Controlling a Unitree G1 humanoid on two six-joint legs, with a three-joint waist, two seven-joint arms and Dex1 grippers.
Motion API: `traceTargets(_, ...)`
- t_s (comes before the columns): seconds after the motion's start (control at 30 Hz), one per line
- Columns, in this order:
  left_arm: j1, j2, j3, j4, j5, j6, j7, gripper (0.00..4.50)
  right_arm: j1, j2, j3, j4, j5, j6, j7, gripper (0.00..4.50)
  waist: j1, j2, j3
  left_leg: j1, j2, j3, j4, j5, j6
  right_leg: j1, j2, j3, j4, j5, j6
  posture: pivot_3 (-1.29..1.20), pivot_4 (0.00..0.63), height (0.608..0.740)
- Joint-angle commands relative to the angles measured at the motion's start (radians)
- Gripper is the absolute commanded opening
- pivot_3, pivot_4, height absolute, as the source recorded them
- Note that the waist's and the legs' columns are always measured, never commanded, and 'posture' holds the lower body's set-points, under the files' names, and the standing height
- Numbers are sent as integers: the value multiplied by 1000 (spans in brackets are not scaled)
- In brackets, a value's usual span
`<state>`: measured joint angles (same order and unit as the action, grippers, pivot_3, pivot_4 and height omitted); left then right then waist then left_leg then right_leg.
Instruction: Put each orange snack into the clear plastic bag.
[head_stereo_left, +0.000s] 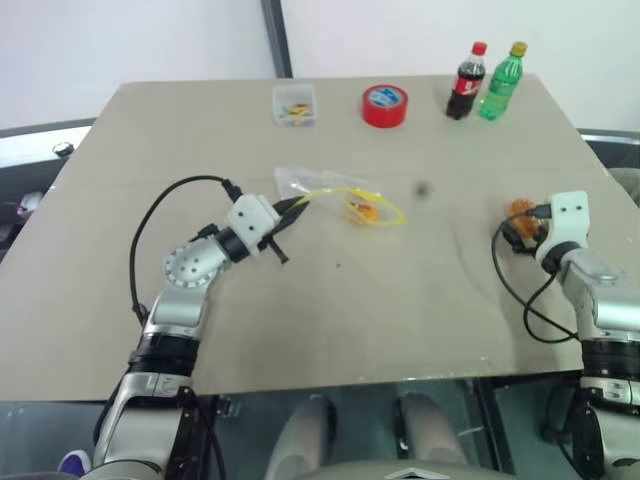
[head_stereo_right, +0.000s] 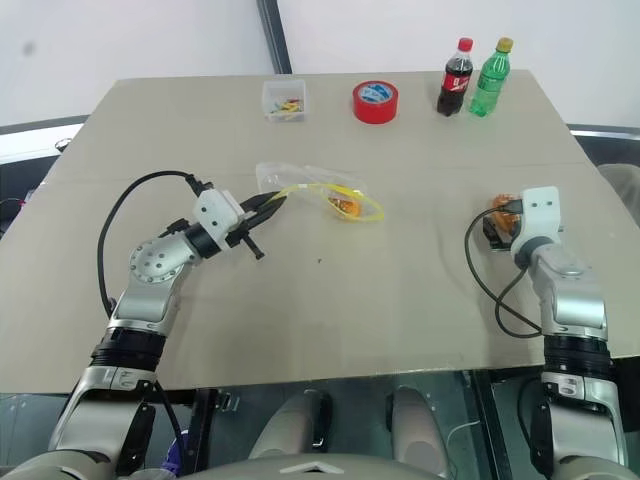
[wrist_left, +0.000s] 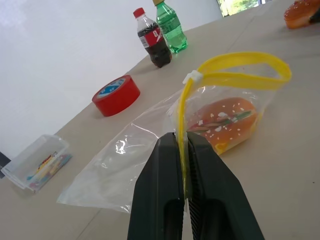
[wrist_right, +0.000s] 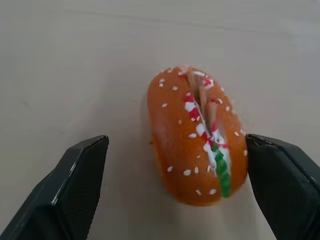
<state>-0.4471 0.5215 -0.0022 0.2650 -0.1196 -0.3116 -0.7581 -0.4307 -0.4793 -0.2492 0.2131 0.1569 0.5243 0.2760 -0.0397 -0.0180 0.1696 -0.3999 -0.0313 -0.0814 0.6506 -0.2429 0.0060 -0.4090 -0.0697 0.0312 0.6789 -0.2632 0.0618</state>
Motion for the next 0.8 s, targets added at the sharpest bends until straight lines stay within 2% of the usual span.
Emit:
traceTargets(0.03, -4, 2, 8, -49, 0, 3, 13, 0, -48, -19, -25, 78, -12, -102, -17, 4198, 0, 0, 0, 0, 0, 0, 0, 0, 0, 0, 0, 0, 0, 0, 0, 0, 150, 740)
traceTargets(0.1, -1, 1, 7, -54, -1, 6, 15, 0, -61, -21, -23, 125, -18, -145, -19, 3581, 0, 0, 0, 0, 0, 0, 0, 0, 0, 0, 0, 0, 0, 0, 0, 0, 150, 740)
traceTargets(0.23, 6, 0, 12, -70, -1, 15, 26, 0, -50, -23, 1, 110, -18, -188, 12, 1565, 0, 0, 0, 0, 0, 0, 0, 0, 0, 0, 0, 0, 0, 0, 0, 0, 150, 740)
traceTargets(0.27, 8, -1, 13, -75, -2, 19, 29, 0, -37, -24, 13, 79, -19, -190, 26, 1269, 0, 0, 0, 0, 0, 0, 0, 0, 0, 0, 0, 0, 0, 0, 0, 0, 150, 740)
traceTargets(0.33, 12, 0, 12, -84, -3, 24, 31, 0, -3, -19, 39, -21, 5, -182, 82, 1269, 0, 0, 0, 0, 0, 0, 0, 0, 0, 0, 0, 0, 0, 0, 0, 0, 150, 740)
traceTargets(0.43, 19, 3, 9, -98, -1, 29, 32, 0, 69, 4, 123, -321, 107, -74, 194, 1269, -4, 0, 0, 0, 1, 0, 0, 0, 0, -1, 1, 0, 0, 0, 0, 0, 150, 740)
traceTargets(0.57, 25, 8, 4, -111, 5, 30, 26, 0, 71, 62, 236, -601, 203, 111, 194, 1269, -1, 0, 0, 0, 2, -1, 0, 0, 0, -1, 1, 1, 1, 0, 0, 0, 150, 740)
traceTargets(0.67, 29, 10, -2, -116, 4, 22, 13, 0, 21, 97, 332, -664, 183, 178, 166, 1269, 1, 0, 0, 0, 1, -3, 1, 0, 0, 1, 1, -1, 0, 0, 0, 0, 150, 740)
traceTargets(0.8, 67, 16, 9, -155, -2, 23, 19, 0, -29, 118, 440, -607, 112, 167, 163, 1269, 5, 0, 0, 0, 0, -4, 1, 0, 0, 1, 0, -3, 0, 0, 0, 0, 150, 740)
